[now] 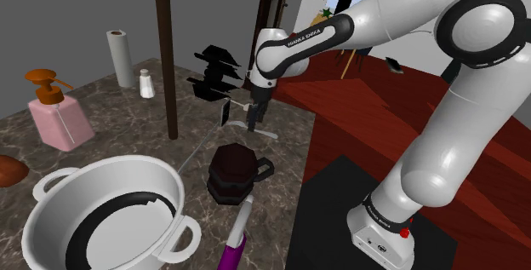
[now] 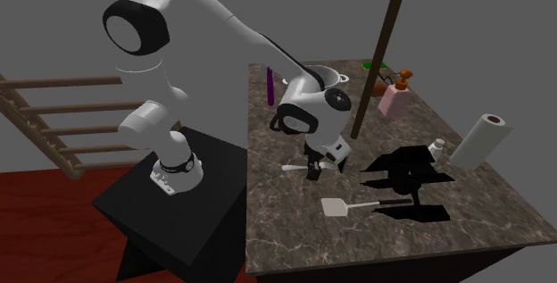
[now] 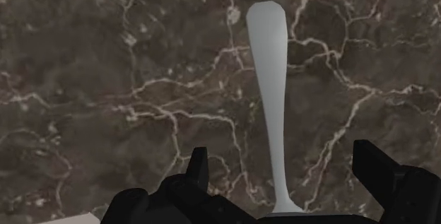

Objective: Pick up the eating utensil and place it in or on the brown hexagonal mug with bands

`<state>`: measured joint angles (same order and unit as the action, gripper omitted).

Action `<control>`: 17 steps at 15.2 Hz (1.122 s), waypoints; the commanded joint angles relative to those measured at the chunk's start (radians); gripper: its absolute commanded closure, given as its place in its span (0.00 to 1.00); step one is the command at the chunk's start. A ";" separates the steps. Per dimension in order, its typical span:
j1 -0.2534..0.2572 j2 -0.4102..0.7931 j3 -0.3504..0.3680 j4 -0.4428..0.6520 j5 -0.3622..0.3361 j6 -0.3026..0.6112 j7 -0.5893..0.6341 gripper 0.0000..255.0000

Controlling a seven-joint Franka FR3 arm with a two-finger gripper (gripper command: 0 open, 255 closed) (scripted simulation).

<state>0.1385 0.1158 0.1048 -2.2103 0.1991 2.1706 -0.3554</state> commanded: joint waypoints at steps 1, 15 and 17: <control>0.003 0.010 0.002 -0.010 0.002 0.021 0.000 0.00; 0.003 0.011 0.002 -0.011 0.002 0.022 0.000 1.00; 0.003 0.009 0.003 -0.013 0.003 0.023 0.000 1.00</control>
<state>0.1416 0.1221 0.1076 -2.2208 0.2018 2.1942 -0.3554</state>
